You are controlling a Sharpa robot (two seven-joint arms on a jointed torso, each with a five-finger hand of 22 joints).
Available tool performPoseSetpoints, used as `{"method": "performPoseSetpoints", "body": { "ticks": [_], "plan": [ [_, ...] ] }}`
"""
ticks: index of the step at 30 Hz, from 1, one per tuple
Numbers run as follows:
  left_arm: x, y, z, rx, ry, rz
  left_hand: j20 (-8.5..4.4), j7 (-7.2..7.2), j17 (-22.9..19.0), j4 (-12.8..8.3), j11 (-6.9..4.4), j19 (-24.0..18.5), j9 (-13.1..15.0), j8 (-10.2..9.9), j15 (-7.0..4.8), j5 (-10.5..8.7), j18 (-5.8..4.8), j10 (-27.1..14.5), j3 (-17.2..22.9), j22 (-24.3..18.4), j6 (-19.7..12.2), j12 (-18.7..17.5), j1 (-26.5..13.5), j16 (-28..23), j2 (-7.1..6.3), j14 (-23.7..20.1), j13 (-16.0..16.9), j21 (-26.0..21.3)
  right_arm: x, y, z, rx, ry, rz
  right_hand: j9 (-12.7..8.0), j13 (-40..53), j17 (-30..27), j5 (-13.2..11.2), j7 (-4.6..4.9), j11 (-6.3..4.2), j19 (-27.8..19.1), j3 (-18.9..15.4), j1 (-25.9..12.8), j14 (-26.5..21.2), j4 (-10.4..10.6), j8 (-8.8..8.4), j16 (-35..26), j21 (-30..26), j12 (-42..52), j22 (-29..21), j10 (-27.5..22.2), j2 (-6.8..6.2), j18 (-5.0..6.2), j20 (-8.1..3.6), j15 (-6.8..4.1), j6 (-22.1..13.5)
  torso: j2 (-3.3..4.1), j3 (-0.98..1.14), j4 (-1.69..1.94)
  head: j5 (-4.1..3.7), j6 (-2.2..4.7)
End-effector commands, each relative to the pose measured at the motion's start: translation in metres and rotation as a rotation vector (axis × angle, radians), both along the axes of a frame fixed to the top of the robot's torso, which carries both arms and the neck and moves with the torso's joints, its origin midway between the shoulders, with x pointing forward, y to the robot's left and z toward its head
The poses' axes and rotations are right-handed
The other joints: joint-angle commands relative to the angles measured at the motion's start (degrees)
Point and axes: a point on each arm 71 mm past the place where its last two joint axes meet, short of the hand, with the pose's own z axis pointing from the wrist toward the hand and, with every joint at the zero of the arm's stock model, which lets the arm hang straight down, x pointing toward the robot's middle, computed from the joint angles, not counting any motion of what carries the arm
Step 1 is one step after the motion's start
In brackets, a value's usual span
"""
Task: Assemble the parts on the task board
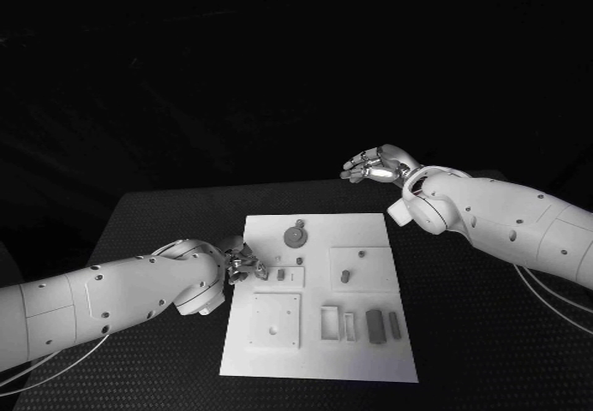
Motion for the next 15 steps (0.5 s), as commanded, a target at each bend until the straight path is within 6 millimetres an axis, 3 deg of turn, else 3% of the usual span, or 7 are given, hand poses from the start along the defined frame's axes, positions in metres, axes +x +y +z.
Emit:
{"method": "performPoseSetpoints", "body": {
  "ticks": [1,7,15],
  "plan": [
    [-0.0037,-0.0044,-0.0035,0.008,0.034,-0.036,-6.43,-4.08,0.1,0.1,-0.84,0.3,1.0,0.9,-0.92,1.54,0.09,-0.1,0.2,0.9,8.2,0.5,-0.7,0.5,0.66,0.7,0.0,0.0,-0.0003,0.0011,0.0002,0.002,-0.003,0.007,-0.1,0.0,-0.1,0.3,0.09,-0.05,-0.3,-0.1,0.2,-0.5,0.3,0.40,0.4,-0.3,-0.3,0.1,0.3,-0.32,0.12,-0.10,0.03,-0.2,0.03,-0.02,0.02,-0.01,-0.02],
    [-0.0044,-0.0062,-0.0041,0.007,0.046,-0.047,-6.46,-4.36,0.3,-0.3,-1.11,0.1,1.1,2.2,-0.83,4.32,0.11,-0.2,0.4,1.0,8.4,1.2,-2.4,1.0,1.75,0.7,0.2,0.2,-0.0003,0.0011,0.0002,0.002,-0.003,0.007,-0.1,0.0,-0.1,0.4,0.11,-0.05,-0.3,-0.1,0.3,-0.5,0.3,0.41,0.4,-0.3,-0.3,0.1,0.3,-0.32,0.11,-0.10,0.04,-0.2,0.04,-0.08,0.02,0.01,0.01],
    [-0.0046,-0.0092,-0.0042,0.003,0.049,-0.058,-6.46,-4.59,0.5,-0.5,-1.34,-0.3,1.1,3.3,-0.76,6.42,0.15,-0.4,1.4,1.1,8.2,1.8,-3.1,1.5,2.50,0.8,0.3,0.4,0.0001,0.0011,0.0000,0.002,-0.001,0.007,-0.2,0.0,-0.2,0.8,0.12,-0.04,-0.3,-0.1,0.3,-0.5,0.3,0.43,0.5,-0.4,-0.4,0.2,0.3,-0.34,0.10,-0.10,0.06,-0.2,0.01,-0.09,0.03,-0.04,-0.07]
  ]
}}
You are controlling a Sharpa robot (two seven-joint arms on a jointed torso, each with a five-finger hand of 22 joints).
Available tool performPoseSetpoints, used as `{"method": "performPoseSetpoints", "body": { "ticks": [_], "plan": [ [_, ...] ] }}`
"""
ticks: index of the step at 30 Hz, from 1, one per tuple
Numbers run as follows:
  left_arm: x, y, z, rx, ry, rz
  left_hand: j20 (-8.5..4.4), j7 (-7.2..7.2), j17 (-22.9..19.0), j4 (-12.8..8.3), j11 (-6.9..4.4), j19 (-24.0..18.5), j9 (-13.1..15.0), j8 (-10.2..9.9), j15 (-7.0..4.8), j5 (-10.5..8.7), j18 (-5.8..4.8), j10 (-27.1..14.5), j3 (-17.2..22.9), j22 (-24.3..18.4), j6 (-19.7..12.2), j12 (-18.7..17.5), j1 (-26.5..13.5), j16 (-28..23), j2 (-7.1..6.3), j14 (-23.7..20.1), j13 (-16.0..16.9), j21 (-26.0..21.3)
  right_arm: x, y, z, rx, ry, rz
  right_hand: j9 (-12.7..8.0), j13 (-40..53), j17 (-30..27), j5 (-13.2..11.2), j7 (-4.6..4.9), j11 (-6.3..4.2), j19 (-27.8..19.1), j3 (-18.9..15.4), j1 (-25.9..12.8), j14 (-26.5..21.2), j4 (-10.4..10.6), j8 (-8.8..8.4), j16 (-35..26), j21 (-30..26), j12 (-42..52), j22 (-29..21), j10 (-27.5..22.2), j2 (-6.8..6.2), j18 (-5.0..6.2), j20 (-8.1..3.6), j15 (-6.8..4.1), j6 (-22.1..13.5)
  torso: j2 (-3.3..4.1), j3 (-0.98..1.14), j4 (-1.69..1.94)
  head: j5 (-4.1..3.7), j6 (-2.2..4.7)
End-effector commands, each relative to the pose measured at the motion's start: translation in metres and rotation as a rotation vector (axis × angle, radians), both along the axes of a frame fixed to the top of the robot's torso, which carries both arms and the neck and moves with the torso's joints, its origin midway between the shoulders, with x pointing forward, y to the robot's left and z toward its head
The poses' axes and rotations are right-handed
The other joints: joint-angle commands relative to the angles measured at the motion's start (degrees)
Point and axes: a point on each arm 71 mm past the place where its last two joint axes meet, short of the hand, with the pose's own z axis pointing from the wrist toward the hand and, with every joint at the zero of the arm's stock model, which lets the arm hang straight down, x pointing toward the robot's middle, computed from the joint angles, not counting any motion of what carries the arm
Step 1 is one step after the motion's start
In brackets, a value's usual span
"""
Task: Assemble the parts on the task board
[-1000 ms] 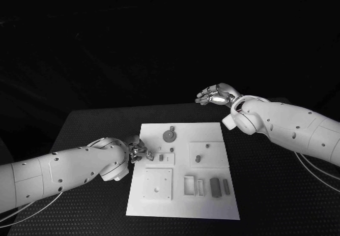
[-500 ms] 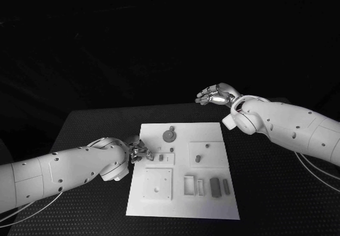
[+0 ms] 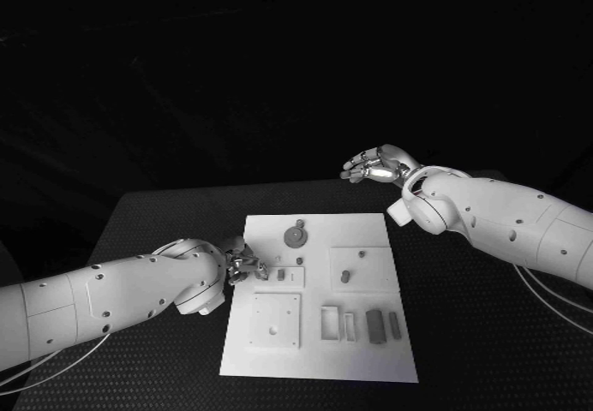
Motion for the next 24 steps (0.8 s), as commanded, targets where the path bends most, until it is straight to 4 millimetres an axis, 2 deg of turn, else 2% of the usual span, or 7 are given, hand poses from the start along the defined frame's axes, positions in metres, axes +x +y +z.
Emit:
{"method": "performPoseSetpoints", "body": {
  "ticks": [1,4,13,17,24],
  "plan": [
    [-0.0048,-0.0079,-0.0042,-0.001,0.037,-0.045,-6.47,-4.68,0.1,0.1,-1.13,-0.4,-0.1,1.3,-0.73,-1.69,0.19,-0.7,2.6,1.1,8.2,0.5,0.4,0.2,0.07,0.8,0.1,0.2,-0.0002,0.0010,0.0001,0.002,-0.001,0.008,-0.1,0.0,-0.1,0.3,0.12,-0.04,-0.3,-0.1,0.3,-0.4,0.3,0.14,0.2,-0.2,-0.4,0.1,0.3,-0.34,0.10,-0.10,-0.05,-0.2,0.00,-0.02,0.04,-0.05,-0.05],
    [-0.0050,-0.0095,-0.0041,-0.002,0.038,-0.049,-6.40,-4.71,0.1,0.0,-1.18,-0.3,-0.2,1.9,-0.66,-1.90,0.11,-0.7,4.4,1.0,8.1,0.8,-0.7,0.4,0.19,0.9,0.1,0.3,-0.0002,0.0014,0.0001,0.002,-0.001,0.009,-0.1,0.0,-0.1,0.4,0.12,-0.04,-0.3,-0.1,0.3,-0.4,0.3,0.15,0.2,-0.2,-0.4,0.1,0.4,-0.35,0.10,-0.10,-0.05,-0.2,0.01,0.00,0.04,-0.05,-0.06],
    [-0.0053,-0.0084,-0.0045,0.004,0.049,-0.053,-6.43,-4.79,0.1,0.0,-1.27,-0.2,-0.2,2.3,-0.65,-1.54,0.15,-0.7,5.1,1.0,8.1,1.0,-1.3,0.6,0.19,1.0,0.1,0.5,-0.0003,0.0017,0.0000,0.002,0.000,0.010,-0.1,0.0,-0.1,0.5,0.12,-0.03,-0.3,-0.1,0.3,-0.5,0.3,0.15,0.2,-0.2,-0.4,0.1,0.4,-0.37,0.09,-0.10,-0.04,-0.2,-0.02,0.06,0.06,0.04,-0.05],
    [-0.0050,-0.0082,-0.0049,0.011,0.058,-0.059,-6.52,-4.89,0.1,0.0,-1.39,-0.1,-0.2,2.6,-0.66,-1.83,0.25,-0.7,5.6,1.1,8.0,1.1,-0.9,0.7,-0.44,1.0,0.1,0.6,-0.0001,0.0017,0.0000,0.002,0.000,0.010,-0.1,0.0,-0.1,0.5,0.12,-0.03,-0.3,-0.1,0.3,-0.5,0.3,0.15,0.2,-0.3,-0.4,0.1,0.4,-0.37,0.09,-0.09,-0.03,-0.2,0.02,0.07,-0.03,0.04,-0.15],
    [-0.0028,-0.0072,-0.0044,0.033,0.086,-0.079,-6.53,-4.93,0.1,0.0,-1.43,-0.1,-0.2,2.8,-0.65,-2.00,0.27,-0.8,5.9,1.1,7.9,1.2,-0.7,0.7,-0.59,1.0,0.0,0.6,0.0000,0.0016,-0.0001,0.002,0.001,0.010,-0.1,0.0,-0.1,0.6,0.13,-0.03,-0.3,-0.1,0.3,-0.5,0.3,0.16,0.2,-0.3,-0.4,0.2,0.4,-0.38,0.08,-0.09,-0.03,-0.2,0.00,0.10,-0.02,0.02,-0.33]
  ]
}}
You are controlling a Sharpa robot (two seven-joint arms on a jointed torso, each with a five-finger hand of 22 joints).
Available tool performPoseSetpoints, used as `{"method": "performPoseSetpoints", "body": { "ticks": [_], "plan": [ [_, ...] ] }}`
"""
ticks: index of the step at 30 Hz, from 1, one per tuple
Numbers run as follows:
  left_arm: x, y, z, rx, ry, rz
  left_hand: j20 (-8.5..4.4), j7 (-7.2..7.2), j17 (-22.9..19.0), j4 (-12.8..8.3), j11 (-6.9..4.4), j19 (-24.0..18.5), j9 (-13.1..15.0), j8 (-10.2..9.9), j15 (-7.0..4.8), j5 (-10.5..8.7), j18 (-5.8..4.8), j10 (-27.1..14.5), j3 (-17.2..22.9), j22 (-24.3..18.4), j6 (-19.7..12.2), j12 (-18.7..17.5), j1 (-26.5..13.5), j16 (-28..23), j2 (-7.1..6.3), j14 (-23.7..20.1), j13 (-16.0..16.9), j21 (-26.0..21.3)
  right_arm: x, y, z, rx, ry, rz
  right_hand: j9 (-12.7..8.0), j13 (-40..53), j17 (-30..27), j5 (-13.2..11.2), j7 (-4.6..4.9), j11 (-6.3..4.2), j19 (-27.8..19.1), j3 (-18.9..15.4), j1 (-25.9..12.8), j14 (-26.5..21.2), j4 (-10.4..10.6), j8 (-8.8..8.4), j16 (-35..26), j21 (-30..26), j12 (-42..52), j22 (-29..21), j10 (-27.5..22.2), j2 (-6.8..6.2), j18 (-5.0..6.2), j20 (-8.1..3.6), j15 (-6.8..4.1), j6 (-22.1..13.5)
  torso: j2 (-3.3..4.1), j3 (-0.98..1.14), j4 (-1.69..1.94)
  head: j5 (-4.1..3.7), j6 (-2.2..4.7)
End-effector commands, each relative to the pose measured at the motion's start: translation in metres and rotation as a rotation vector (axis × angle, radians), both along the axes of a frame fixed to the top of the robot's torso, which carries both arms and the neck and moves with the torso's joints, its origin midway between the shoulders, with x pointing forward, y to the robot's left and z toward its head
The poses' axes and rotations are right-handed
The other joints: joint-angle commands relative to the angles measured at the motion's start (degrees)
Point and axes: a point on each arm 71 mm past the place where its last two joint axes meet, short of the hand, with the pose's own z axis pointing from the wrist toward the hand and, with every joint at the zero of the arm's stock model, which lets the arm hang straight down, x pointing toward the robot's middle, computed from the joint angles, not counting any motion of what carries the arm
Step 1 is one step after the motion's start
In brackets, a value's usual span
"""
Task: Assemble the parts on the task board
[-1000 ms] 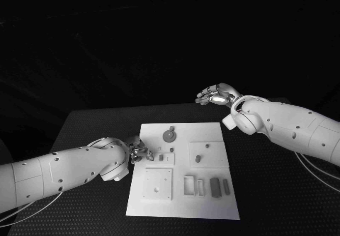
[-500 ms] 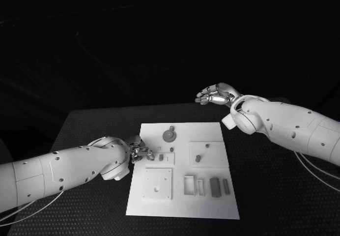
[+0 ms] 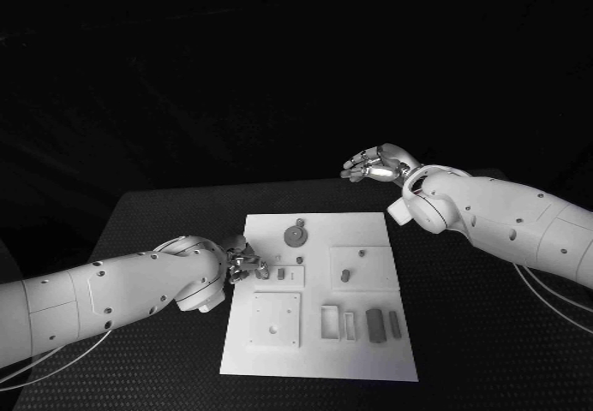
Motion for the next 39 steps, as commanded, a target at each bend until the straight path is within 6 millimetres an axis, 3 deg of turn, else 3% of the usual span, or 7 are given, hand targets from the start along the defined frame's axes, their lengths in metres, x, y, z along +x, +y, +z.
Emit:
{"method": "performPoseSetpoints", "body": {
  "ticks": [1,9,39],
  "plan": [
    [-0.005,-0.006,-0.006,0.026,0.077,-0.066,-6.53,-4.93,0.1,0.8,-1.22,-0.1,0.1,1.5,-0.74,-0.12,0.28,-1.0,2.4,1.1,7.9,0.4,0.7,0.3,0.28,0.7,0.0,0.2,0.000,0.002,0.000,0.002,0.000,0.011,-0.1,0.0,-0.1,0.2,0.13,-0.03,-0.3,-0.1,0.3,-0.4,0.3,0.16,0.2,-0.3,-0.2,0.1,0.4,-0.38,0.08,-0.09,-0.12,-0.2,0.00,0.04,0.00,-0.01,-0.14],
    [0.002,-0.005,-0.004,0.050,0.097,-0.080,-6.50,-4.93,0.1,0.8,-1.23,-0.1,0.1,1.5,-0.71,-0.26,0.26,-1.0,2.5,1.1,7.8,0.4,0.7,0.3,0.36,0.7,0.0,0.2,0.000,0.002,0.000,0.002,0.000,0.011,-0.1,0.0,-0.1,0.3,0.13,-0.02,-0.3,-0.1,0.3,-0.4,0.3,0.17,0.2,-0.3,-0.2,0.1,0.4,-0.37,0.07,-0.09,-0.10,-0.2,0.01,-0.05,0.00,-0.02,-0.07],
    [0.020,-0.008,0.005,0.064,0.182,-0.106,-6.41,-4.93,0.1,0.7,-1.23,-0.3,0.0,1.8,-0.62,-0.38,0.19,-1.1,2.6,1.1,7.5,0.4,0.9,0.3,0.42,0.6,-0.1,0.2,0.000,0.005,0.000,0.003,0.001,0.015,-0.1,0.0,-0.2,0.3,0.13,-0.02,-0.3,-0.1,0.3,-0.4,0.3,0.19,0.3,-0.4,-0.3,0.2,0.4,-0.37,0.06,-0.10,-0.08,-0.2,0.03,-0.01,0.02,-0.05,-0.46]
  ]
}}
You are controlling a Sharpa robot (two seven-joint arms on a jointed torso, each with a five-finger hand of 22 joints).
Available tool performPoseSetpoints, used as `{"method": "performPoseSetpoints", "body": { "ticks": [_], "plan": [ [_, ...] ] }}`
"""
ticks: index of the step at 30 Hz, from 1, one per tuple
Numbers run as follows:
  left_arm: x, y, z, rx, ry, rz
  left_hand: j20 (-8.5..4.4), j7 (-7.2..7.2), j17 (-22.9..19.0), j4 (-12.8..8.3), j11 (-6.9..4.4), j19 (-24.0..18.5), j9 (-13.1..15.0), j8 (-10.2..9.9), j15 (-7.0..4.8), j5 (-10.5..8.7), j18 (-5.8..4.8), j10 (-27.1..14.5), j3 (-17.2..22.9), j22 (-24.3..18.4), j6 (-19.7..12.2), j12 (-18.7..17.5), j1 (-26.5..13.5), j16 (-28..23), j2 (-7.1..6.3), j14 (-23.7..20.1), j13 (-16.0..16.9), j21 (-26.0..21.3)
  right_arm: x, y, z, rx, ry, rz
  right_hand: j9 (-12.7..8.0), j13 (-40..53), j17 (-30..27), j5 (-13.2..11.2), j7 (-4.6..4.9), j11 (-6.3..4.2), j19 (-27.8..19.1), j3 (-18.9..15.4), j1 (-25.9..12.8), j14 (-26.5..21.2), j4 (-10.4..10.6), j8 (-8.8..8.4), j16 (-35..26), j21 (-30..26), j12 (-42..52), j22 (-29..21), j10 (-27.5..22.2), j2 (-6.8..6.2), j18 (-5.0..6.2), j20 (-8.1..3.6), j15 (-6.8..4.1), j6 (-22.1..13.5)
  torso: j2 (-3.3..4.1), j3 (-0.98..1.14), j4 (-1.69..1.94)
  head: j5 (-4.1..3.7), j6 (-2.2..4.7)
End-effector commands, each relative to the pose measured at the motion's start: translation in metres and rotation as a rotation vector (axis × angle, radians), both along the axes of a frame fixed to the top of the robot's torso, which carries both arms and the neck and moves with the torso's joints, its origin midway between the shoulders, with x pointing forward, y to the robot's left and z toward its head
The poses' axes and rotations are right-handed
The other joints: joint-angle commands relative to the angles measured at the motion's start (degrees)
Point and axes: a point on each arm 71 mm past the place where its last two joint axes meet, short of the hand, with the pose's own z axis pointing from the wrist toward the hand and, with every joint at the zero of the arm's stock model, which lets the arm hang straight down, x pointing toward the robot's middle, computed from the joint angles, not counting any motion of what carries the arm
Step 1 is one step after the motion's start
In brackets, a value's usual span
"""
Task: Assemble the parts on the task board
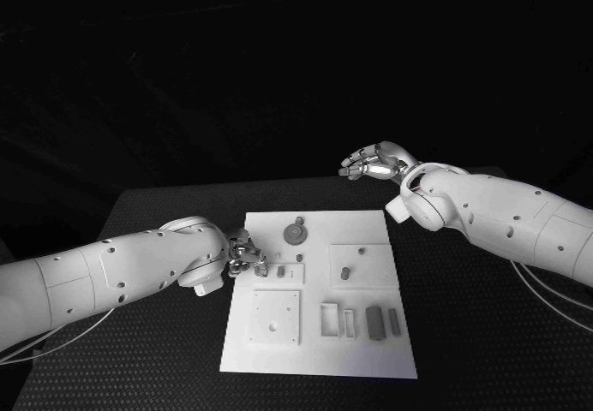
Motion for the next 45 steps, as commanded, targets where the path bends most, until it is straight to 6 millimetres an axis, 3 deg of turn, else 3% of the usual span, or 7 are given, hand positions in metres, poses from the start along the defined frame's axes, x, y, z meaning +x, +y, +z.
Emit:
{"method": "performPoseSetpoints", "body": {
  "ticks": [1,25,45],
  "plan": [
    [-0.003,-0.005,-0.002,-0.001,0.065,-0.031,-6.40,-4.93,0.1,0.7,-1.25,-0.4,0.1,1.5,-0.83,0.27,0.18,-1.1,2.1,1.1,7.5,0.2,0.9,0.3,0.42,0.3,-0.1,0.2,0.000,0.002,0.000,0.002,0.000,0.012,-0.1,0.0,-0.1,0.3,0.13,-0.02,-0.3,-0.1,0.3,-0.5,0.3,0.19,0.3,-0.2,-0.3,0.1,0.4,-0.37,0.05,-0.10,-0.08,-0.2,0.00,0.03,-0.03,0.07,-0.05],
    [0.009,-0.007,0.003,0.036,0.101,-0.053,-6.34,-4.93,0.1,0.7,-1.25,-0.5,0.1,1.7,-0.80,0.63,0.14,-1.1,2.1,1.1,7.3,0.3,1.1,0.4,0.47,0.2,-0.1,0.3,0.000,0.001,0.000,0.001,0.000,0.009,-0.1,0.0,-0.1,0.4,0.14,-0.02,-0.3,-0.1,0.4,-0.5,0.3,0.22,0.3,-0.3,-0.3,0.2,0.5,-0.40,0.04,-0.11,-0.06,-0.2,-0.04,0.07,-0.01,0.05,-0.28],
    [0.012,-0.003,0.002,0.056,0.105,-0.054,-6.31,-4.93,0.1,0.7,-1.25,-0.5,0.1,1.9,-0.79,0.67,0.12,-1.1,2.1,1.1,7.3,0.4,1.1,0.5,0.53,0.2,-0.1,0.4,0.000,0.002,0.000,0.002,0.000,0.010,-0.1,0.0,-0.2,0.4,0.15,-0.01,-0.3,-0.1,0.4,-0.5,0.3,0.23,0.3,-0.3,-0.4,0.2,0.5,-0.41,0.04,-0.11,-0.05,-0.2,-0.02,-0.06,0.06,0.00,-0.30]
  ]
}}
